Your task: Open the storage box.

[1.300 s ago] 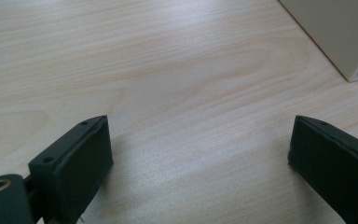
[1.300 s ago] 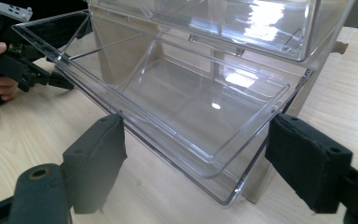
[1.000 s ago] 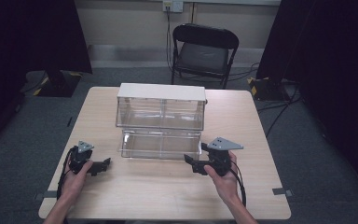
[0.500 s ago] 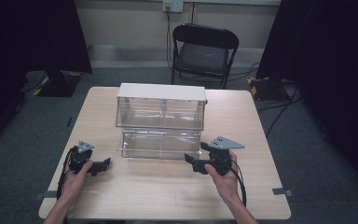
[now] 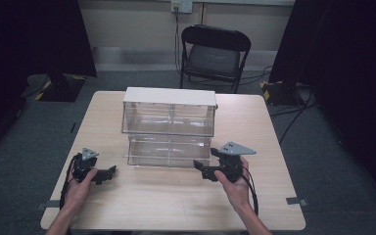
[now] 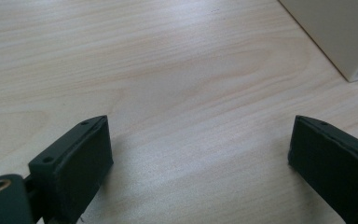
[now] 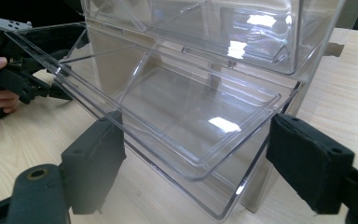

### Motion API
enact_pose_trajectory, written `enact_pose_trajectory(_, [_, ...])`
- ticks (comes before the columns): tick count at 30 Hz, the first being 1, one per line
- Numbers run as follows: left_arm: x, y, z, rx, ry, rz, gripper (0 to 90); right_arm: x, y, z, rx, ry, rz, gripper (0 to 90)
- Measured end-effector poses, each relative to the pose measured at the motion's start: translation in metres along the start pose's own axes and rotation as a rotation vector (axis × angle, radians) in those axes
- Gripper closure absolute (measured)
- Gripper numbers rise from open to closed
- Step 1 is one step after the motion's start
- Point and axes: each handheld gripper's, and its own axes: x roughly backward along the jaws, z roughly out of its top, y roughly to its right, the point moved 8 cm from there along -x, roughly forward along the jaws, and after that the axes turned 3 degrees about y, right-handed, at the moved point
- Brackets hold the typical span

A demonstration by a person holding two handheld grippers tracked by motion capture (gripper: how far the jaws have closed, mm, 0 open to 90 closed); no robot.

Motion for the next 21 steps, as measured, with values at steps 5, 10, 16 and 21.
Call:
enact_pose_trajectory(5, [0.0,0.0,0.0,0.001,0.001,0.0,5.6,-0.001,0.001,0.002,-0.001,-0.003,-0.003,16.1])
enact_pose_trajectory(10, [0.0,0.0,0.0,0.001,0.001,0.0,5.6,0.0,0.002,0.005,-0.005,0.003,-0.003,14.5])
enact_pose_trajectory(16, [0.0,0.0,0.0,0.001,0.001,0.0,5.6,-0.002,0.003,0.007,0.006,-0.007,-0.01,14.0])
enact_pose_trajectory(21, [0.0,0.0,0.0,0.0,0.001,0.0,5.6,-0.003,0.004,0.011,0.004,-0.003,-0.009,13.9])
